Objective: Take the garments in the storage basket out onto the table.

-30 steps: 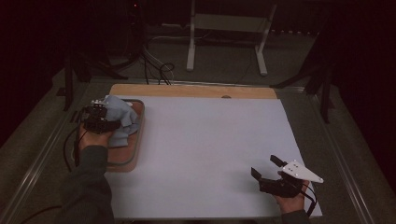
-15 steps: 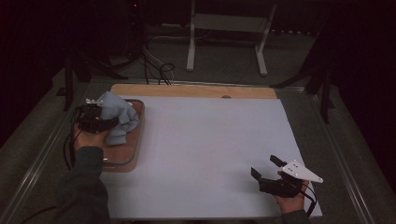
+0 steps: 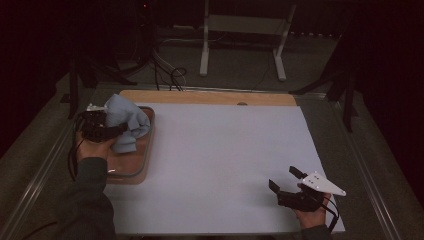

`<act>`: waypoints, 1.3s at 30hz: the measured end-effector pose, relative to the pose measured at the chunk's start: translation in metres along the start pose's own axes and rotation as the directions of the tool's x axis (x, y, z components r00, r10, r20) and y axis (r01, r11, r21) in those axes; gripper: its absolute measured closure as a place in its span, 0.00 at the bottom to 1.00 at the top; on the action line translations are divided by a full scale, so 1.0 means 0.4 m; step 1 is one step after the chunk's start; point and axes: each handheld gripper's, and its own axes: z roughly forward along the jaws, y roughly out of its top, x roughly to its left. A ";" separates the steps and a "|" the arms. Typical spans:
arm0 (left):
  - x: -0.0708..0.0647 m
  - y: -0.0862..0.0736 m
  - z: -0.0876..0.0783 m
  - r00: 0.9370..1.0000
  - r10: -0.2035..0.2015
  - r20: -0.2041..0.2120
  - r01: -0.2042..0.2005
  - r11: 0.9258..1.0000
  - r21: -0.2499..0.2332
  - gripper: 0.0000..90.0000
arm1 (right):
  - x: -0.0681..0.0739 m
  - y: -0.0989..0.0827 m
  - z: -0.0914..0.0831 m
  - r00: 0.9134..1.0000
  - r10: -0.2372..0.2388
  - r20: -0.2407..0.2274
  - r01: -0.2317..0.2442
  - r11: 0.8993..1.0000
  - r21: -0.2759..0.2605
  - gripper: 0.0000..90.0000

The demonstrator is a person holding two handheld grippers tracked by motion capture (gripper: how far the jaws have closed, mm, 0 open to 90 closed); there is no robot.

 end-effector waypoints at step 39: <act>-0.072 0.027 -0.057 0.983 -0.010 0.183 0.037 0.989 -0.141 0.57 | 0.000 0.000 0.001 1.000 -0.001 -0.003 0.001 1.000 0.002 0.09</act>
